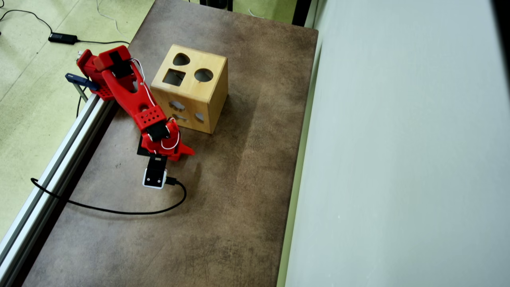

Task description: Pick and place the red cube on the square hole

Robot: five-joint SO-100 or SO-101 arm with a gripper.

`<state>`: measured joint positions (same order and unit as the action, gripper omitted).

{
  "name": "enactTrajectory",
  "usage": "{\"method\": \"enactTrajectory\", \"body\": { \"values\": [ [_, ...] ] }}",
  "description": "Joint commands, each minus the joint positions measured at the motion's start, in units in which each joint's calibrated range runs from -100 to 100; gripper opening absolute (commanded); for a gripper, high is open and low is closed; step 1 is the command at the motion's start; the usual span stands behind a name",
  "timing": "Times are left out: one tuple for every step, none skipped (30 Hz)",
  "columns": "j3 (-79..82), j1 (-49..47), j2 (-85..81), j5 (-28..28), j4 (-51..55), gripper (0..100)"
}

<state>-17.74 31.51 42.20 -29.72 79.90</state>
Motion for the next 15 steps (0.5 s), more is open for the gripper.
{"method": "enactTrajectory", "body": {
  "values": [
    [-1.1, -0.5, -0.7, 0.0, 0.6, 46],
    [-1.1, -0.5, -0.7, 0.0, 0.6, 46],
    [-1.1, -0.5, -0.7, 0.0, 0.6, 46],
    [-1.1, -0.6, -0.7, 0.0, 0.6, 46],
    [-1.1, -0.9, -0.7, 0.0, 0.6, 46],
    [-1.0, -1.1, -0.7, 0.0, 0.6, 46],
    [-1.0, -1.2, -0.7, 0.0, 0.6, 46],
    [-1.0, -1.2, -0.7, 0.0, 0.6, 46],
    [-1.0, -1.2, -0.7, 0.0, 0.7, 46],
    [-1.0, -1.2, -0.6, 0.0, 0.7, 46],
    [-0.9, -1.2, -0.6, 0.0, 0.7, 46],
    [-0.4, -1.2, -0.7, 0.0, 0.7, 46],
    [0.0, -1.2, -0.7, 0.0, 0.7, 46],
    [0.6, -1.2, -0.7, 0.0, 0.7, 46],
    [1.1, -1.2, -0.7, 0.0, 0.7, 46]
  ]
}}
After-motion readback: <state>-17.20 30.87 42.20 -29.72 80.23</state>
